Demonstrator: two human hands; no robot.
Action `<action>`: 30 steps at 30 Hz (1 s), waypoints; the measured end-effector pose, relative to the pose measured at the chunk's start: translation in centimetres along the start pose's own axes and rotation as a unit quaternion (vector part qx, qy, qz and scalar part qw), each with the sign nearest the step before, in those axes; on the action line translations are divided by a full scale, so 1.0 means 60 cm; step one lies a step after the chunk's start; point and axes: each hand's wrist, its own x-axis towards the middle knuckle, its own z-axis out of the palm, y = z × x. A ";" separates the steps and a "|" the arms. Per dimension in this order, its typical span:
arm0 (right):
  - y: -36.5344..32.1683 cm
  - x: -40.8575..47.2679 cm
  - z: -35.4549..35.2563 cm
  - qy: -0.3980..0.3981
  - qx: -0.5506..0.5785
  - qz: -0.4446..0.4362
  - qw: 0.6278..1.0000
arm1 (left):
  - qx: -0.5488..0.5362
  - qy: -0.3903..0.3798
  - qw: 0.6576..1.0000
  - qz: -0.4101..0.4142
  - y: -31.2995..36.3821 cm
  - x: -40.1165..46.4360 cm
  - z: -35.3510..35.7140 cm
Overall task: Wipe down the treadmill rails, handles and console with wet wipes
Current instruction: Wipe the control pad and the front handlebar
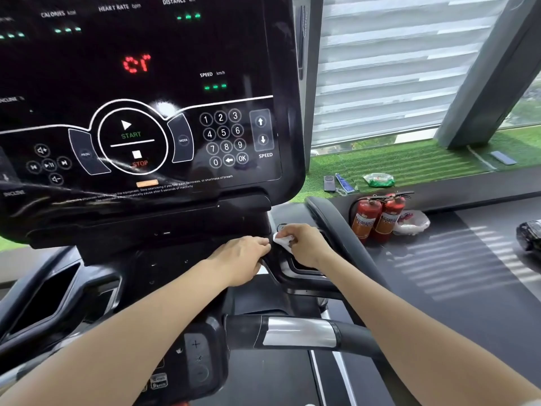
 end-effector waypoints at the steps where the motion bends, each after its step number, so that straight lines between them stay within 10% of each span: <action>1: -0.002 0.003 0.001 0.005 0.000 0.006 1.000 | 0.003 -0.002 1.000 -0.001 -0.001 0.000 0.000; 30: 0.018 -0.045 -0.003 -0.046 -0.070 -0.015 0.996 | -0.003 -0.009 1.000 -0.016 0.014 -0.008 -0.009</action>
